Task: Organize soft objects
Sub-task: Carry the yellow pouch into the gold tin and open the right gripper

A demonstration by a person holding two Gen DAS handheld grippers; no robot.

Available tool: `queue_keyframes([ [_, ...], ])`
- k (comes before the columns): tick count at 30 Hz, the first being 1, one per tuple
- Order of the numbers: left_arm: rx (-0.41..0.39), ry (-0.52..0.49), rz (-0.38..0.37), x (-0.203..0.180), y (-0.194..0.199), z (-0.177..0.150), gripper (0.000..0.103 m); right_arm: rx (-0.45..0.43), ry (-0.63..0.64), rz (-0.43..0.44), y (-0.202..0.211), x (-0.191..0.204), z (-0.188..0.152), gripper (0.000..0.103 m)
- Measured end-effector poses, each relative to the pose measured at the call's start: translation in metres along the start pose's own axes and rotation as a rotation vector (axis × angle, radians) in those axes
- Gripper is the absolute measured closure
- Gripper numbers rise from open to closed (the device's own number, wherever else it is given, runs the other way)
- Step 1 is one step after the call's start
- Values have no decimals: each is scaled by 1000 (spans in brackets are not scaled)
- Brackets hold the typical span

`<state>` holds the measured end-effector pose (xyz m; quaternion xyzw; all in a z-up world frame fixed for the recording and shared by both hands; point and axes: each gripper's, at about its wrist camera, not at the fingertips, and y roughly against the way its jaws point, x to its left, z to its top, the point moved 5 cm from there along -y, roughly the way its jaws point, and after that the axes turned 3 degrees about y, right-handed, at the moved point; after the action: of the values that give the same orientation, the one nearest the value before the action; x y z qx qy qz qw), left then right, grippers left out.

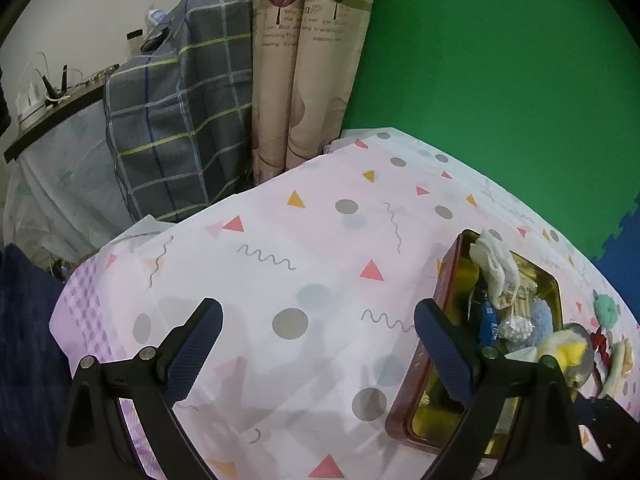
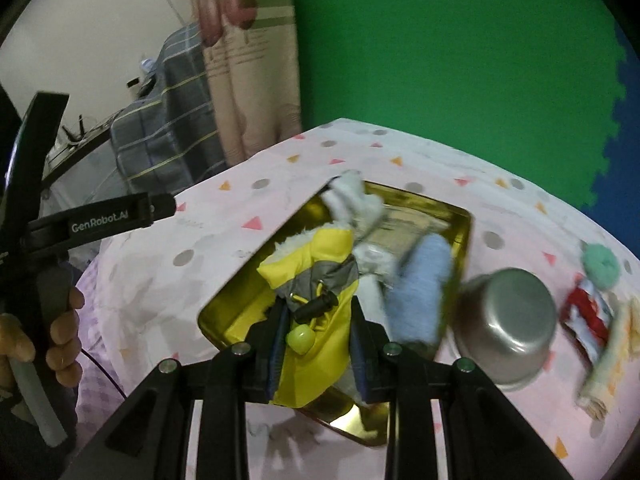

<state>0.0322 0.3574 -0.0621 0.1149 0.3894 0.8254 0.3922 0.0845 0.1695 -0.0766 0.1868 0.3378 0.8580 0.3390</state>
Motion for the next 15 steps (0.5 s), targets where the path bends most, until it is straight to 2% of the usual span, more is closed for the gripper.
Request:
queue_keyframes([
  [11,9,-7,-4,-3,-4,-3,8,53,7,14,-29,7,-4,72],
  [15,8,-19,-8,-7,-3,-5,8,57,11,0,-30,7,-5,64],
])
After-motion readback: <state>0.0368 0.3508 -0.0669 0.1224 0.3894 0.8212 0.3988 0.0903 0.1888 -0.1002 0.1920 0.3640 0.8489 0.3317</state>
